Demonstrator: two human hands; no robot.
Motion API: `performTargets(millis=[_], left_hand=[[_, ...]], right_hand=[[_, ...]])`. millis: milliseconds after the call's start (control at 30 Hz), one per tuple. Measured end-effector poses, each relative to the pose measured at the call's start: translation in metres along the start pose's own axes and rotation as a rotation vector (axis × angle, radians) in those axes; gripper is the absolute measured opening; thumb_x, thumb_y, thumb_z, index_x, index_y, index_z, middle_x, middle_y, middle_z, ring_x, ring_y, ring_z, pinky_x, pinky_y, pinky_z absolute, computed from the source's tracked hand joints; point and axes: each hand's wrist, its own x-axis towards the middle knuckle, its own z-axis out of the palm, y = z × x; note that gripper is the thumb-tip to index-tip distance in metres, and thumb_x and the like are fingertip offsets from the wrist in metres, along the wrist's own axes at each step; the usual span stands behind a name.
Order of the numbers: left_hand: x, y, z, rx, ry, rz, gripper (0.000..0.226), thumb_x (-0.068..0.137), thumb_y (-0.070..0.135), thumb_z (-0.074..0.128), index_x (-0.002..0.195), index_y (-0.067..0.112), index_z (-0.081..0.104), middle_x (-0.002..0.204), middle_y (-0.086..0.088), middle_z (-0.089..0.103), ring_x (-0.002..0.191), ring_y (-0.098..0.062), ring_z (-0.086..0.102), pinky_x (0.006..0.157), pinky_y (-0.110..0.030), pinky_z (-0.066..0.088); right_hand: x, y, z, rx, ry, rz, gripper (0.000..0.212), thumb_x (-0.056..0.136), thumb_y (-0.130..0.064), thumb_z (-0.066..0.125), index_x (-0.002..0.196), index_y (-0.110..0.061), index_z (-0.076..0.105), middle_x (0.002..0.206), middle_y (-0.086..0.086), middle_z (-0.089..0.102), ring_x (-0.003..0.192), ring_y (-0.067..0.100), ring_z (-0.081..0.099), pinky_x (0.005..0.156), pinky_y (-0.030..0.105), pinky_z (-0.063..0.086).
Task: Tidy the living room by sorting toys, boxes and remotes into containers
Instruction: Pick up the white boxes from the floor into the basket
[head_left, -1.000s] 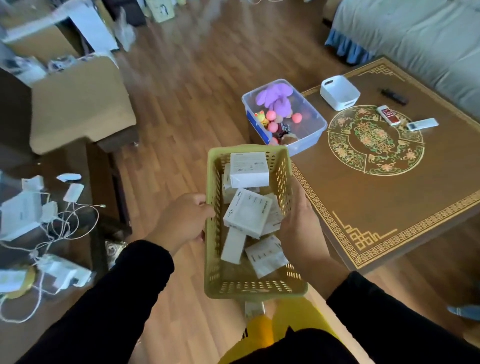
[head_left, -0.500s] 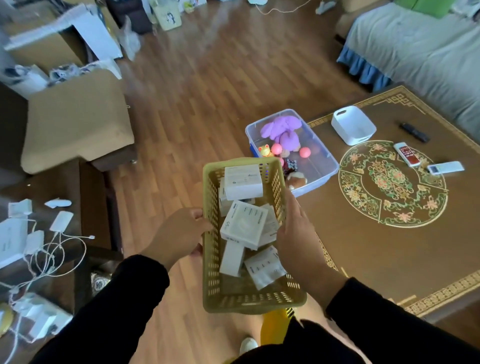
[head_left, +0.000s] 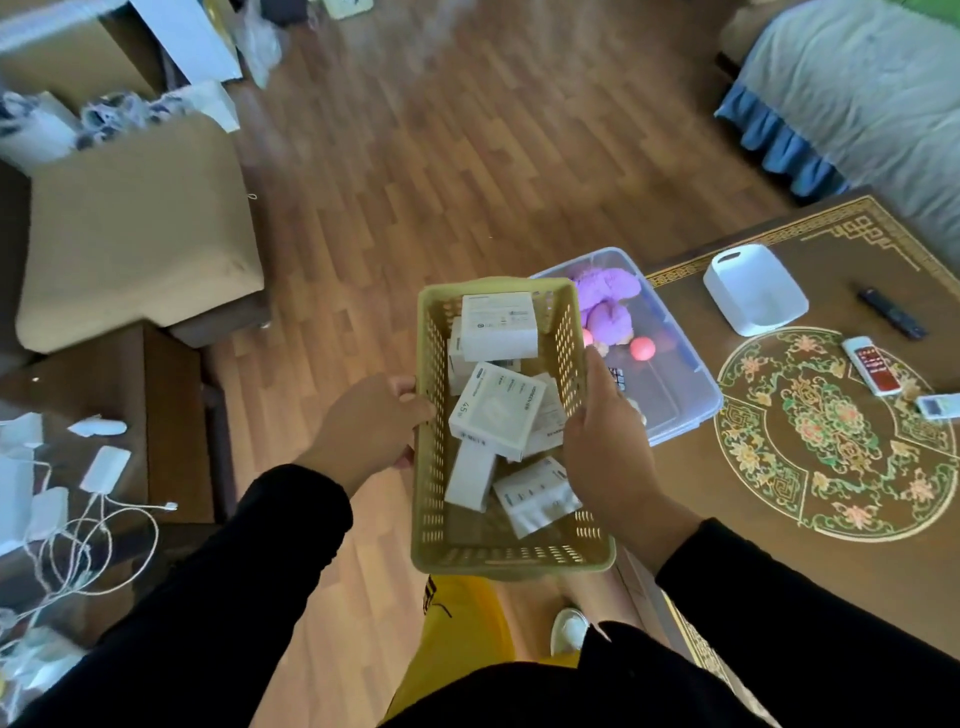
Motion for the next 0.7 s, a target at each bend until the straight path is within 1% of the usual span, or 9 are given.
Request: performTargets(millis=[100,167,233,300,400,467,567,633,700], left_hand=[[0.046,0.008,-0.024,-0.003,-0.011,0.019,0.017,0.092,0.022,0.059,0.091,0.028,0.074,0.073,0.006,0.077,0.049,-0.014,0.068,0.051,-0.027,0.057],[0.079,0.016,-0.044,0.012,-0.030,0.058,0.017,0.093,0.023,0.058,0.091,0.030,0.073,0.075,0.007,0.077,0.052,-0.015,0.070,0.056,-0.031,0.061],[0.115,0.027,-0.064,0.011,-0.042,0.098,0.018,0.095,0.023,0.057,0.090,0.032,0.073,0.072,0.011,0.076,0.052,-0.012,0.070,0.055,-0.031,0.061],[0.145,0.037,-0.085,0.032,-0.066,0.121,0.020,0.096,0.022,0.057,0.087,0.031,0.072,0.070,0.015,0.075,0.052,-0.008,0.070,0.055,-0.030,0.059],[0.193,0.055,-0.116,0.072,-0.094,0.170,0.019,0.096,0.023,0.058,0.085,0.030,0.072,0.074,0.014,0.076,0.058,-0.012,0.071,0.069,-0.041,0.063],[0.219,0.068,-0.133,0.133,-0.080,0.196,0.018,0.095,0.025,0.059,0.084,0.029,0.072,0.075,0.014,0.076,0.055,-0.010,0.070,0.066,-0.040,0.062],[0.257,0.088,-0.146,0.220,-0.081,0.247,0.015,0.095,0.028,0.059,0.085,0.027,0.072,0.076,0.014,0.075,0.053,-0.005,0.067,0.061,-0.035,0.058],[0.286,0.103,-0.149,0.220,-0.115,0.263,0.015,0.096,0.028,0.059,0.090,0.027,0.072,0.076,0.014,0.076,0.052,-0.002,0.066,0.058,-0.032,0.056],[0.308,0.119,-0.150,0.205,-0.148,0.269,0.016,0.098,0.026,0.058,0.094,0.028,0.073,0.073,0.016,0.075,0.048,0.000,0.064,0.048,-0.022,0.049]], right_hand=[[0.044,-0.015,0.014,-0.023,0.040,0.026,0.070,0.090,0.006,0.044,0.153,-0.018,0.025,0.106,0.004,0.062,0.071,0.012,0.047,0.050,0.011,0.034],[0.076,-0.029,0.024,0.006,0.073,0.048,0.066,0.091,0.005,0.043,0.150,-0.021,0.030,0.099,-0.001,0.058,0.065,0.007,0.046,0.050,0.010,0.035],[0.109,-0.044,0.032,0.032,0.100,0.101,0.065,0.091,0.003,0.040,0.149,-0.024,0.031,0.101,0.003,0.061,0.066,0.009,0.049,0.051,0.008,0.033],[0.140,-0.058,0.040,0.032,0.100,0.173,0.067,0.088,0.005,0.038,0.148,-0.025,0.030,0.103,0.004,0.063,0.069,0.016,0.054,0.048,0.014,0.033],[0.186,-0.076,0.056,0.071,0.175,0.208,0.067,0.082,0.008,0.037,0.144,-0.017,0.036,0.102,0.012,0.065,0.076,0.025,0.058,0.051,0.024,0.032],[0.209,-0.085,0.063,0.115,0.192,0.226,0.064,0.081,0.007,0.037,0.141,-0.014,0.038,0.100,0.012,0.063,0.078,0.025,0.057,0.055,0.024,0.033],[0.242,-0.092,0.063,0.157,0.206,0.265,0.067,0.082,0.006,0.037,0.146,-0.017,0.035,0.113,0.012,0.063,0.085,0.025,0.059,0.067,0.024,0.037],[0.268,-0.096,0.058,0.151,0.234,0.307,0.068,0.083,0.006,0.035,0.147,-0.018,0.035,0.113,0.009,0.062,0.081,0.017,0.052,0.067,0.022,0.036],[0.288,-0.101,0.052,0.112,0.257,0.339,0.068,0.084,0.007,0.035,0.147,-0.018,0.037,0.100,0.000,0.055,0.074,0.010,0.048,0.067,0.004,0.031]])
